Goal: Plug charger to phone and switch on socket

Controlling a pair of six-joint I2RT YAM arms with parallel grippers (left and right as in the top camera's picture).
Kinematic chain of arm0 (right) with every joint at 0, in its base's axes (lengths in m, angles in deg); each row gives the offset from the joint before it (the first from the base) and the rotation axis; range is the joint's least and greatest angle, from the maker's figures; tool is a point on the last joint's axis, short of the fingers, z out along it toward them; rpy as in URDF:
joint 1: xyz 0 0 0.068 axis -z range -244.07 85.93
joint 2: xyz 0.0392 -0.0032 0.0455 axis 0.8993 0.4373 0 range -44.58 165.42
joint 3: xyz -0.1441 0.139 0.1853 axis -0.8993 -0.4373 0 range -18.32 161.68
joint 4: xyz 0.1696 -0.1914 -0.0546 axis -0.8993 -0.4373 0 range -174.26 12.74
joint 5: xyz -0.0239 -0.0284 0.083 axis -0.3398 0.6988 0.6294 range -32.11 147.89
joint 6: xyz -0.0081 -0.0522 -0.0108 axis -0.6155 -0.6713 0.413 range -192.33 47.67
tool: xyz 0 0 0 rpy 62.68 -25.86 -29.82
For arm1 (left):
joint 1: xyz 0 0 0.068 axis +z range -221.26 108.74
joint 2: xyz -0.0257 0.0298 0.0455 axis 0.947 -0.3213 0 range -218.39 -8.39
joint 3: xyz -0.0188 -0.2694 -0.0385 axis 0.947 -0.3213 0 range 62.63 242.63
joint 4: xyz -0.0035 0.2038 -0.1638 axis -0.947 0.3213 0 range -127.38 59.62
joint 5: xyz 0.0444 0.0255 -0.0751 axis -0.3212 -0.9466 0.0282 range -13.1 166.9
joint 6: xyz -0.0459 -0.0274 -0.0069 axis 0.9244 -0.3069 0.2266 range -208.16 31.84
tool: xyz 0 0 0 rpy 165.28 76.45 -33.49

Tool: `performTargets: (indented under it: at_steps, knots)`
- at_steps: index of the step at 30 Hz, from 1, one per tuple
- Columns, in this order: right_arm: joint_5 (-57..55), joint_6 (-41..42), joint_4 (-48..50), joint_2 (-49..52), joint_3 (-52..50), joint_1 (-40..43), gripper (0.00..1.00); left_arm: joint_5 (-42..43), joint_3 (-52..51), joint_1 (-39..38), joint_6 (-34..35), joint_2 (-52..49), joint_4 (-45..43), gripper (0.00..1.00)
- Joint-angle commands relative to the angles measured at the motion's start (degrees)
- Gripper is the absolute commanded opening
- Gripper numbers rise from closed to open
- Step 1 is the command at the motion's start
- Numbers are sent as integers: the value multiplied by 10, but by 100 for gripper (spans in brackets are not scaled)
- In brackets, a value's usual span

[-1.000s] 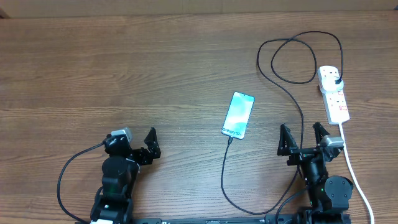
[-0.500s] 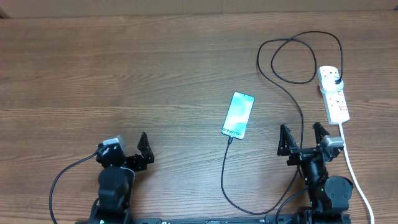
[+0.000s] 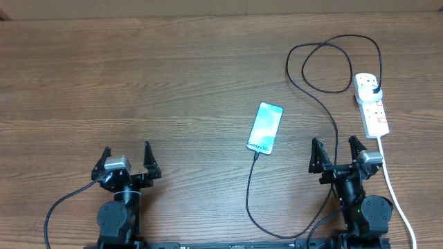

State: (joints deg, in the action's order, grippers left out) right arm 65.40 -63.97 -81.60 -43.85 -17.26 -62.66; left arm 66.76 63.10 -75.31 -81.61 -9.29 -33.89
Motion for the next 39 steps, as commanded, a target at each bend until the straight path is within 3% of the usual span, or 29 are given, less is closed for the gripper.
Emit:
performTargets:
  at_steps: [1,39]
  knots:
    - [3,3,2,-6,-6,-2,100,-2,-2,4,-41,7,2,99]
    - [3,3,2,-6,-6,-2,100,5,-2,3,-44,7,1,99]
